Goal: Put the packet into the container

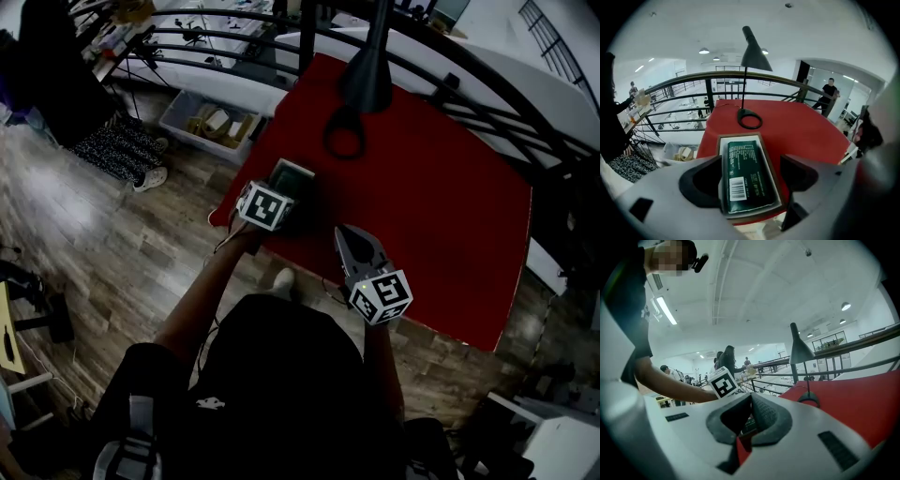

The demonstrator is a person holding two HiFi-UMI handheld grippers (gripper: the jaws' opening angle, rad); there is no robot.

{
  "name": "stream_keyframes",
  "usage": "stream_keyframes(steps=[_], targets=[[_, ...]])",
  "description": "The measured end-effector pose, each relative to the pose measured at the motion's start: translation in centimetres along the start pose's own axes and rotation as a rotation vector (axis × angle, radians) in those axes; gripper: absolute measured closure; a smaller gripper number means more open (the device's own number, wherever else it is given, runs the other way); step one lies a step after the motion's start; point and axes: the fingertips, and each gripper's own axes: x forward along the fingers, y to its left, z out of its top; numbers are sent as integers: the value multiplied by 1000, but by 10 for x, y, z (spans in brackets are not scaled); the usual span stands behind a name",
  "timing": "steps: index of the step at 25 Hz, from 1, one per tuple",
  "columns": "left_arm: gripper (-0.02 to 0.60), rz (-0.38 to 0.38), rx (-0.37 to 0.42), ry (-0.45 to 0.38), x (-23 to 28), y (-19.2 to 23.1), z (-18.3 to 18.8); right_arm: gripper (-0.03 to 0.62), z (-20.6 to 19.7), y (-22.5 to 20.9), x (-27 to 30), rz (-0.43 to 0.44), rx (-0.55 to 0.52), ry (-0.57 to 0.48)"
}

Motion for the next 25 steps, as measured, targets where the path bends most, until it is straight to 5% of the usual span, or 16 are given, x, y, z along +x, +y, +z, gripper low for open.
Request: stream_keyframes(steps=[3, 9, 13, 17, 21, 25], targets=[[208, -71, 9, -39, -19, -13, 3, 572, 3, 2, 3, 6, -10, 0], [409, -57, 14, -201, -64, -4, 16, 572, 8, 10, 9, 23, -29, -2], [526, -137, -60, -352, -100, -8, 27, 572, 15, 17, 13, 35, -37, -10], [557, -213, -127, -487, -126, -15, 38, 572, 22, 17, 14, 39, -49, -25], [569, -248, -98, -585, -149, -21, 42, 572, 31, 18, 15, 38, -62, -40], [572, -330, -75, -786, -181, -30, 53, 572, 37, 19, 14, 35, -77, -53]])
